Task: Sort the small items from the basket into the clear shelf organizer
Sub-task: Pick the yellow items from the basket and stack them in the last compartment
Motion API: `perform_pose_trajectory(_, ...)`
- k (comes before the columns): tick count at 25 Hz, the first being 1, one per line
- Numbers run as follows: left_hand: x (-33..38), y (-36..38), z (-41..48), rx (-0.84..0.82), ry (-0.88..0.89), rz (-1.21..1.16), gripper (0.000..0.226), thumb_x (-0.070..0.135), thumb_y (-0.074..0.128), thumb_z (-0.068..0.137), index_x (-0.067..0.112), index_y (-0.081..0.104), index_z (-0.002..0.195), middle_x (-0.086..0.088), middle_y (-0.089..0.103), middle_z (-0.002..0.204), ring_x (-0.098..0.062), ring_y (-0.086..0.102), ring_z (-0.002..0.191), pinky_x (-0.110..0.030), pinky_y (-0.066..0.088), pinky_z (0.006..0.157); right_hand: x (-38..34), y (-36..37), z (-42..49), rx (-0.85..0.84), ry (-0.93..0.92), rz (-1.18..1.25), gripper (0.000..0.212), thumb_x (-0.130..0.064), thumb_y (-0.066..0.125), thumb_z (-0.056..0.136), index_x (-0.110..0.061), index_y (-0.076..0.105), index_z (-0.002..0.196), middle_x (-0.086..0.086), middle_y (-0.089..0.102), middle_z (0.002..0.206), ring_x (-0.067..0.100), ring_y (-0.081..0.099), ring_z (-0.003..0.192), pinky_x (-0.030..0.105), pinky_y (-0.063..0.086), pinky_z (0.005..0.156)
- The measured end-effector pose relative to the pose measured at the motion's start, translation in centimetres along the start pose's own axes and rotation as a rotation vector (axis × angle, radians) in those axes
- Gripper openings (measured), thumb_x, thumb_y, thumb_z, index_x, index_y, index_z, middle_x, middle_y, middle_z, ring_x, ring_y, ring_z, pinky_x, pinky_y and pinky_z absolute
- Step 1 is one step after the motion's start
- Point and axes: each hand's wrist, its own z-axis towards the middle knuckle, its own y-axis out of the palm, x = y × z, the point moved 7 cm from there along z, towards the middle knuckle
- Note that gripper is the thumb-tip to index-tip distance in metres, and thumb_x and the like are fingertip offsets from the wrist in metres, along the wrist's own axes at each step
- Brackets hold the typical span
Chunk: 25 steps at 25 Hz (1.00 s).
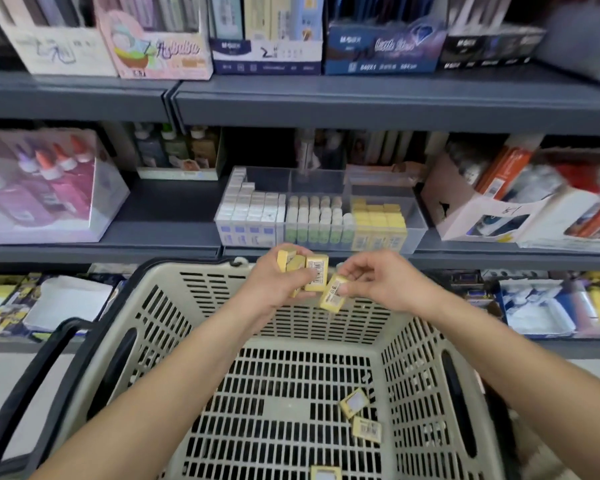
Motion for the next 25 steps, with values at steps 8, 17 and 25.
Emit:
perform_pose_trajectory(8,1.7,1.3,4.5,0.140,0.129,0.054,0.025,-0.001,0.064,0.083,0.022,0.058,0.092,-0.015,0.061,0.107,-0.023,0.068,0.090,-0.027,0.058,0.071,0.8,-13.6,7.6,0.507,-0.041,-0.395,0.016,-0.021,0.061,0.087,-0.016,0.067,0.101,0.003,0.069,0.094,0.018,0.063,0.087,0.023,0.045,0.074)
perform_pose_trajectory(17,1.8,2.6,7.1,0.122,0.143,-0.044,0.025,-0.002,0.065,0.082,0.022,0.062,0.089,-0.014,0.063,0.106,-0.019,0.069,0.084,-0.028,0.057,0.068,3.8,-11.1,15.3,0.175,0.002,-0.426,0.021,-0.021,0.050,0.094,-0.016,0.070,0.098,-0.012,0.063,0.099,0.013,0.058,0.100,0.023,0.038,0.081)
perform_pose_trajectory(25,0.8,3.2,7.4,0.080,0.155,-0.140,0.025,-0.003,0.067,0.080,0.021,0.064,0.088,-0.009,0.069,0.092,-0.022,0.070,0.086,-0.031,0.057,0.070,1.4,-10.5,13.0,0.308,-0.130,-0.524,0.028,-0.038,0.046,0.094,-0.021,0.066,0.102,-0.002,0.068,0.102,0.016,0.060,0.089,0.030,0.046,0.077)
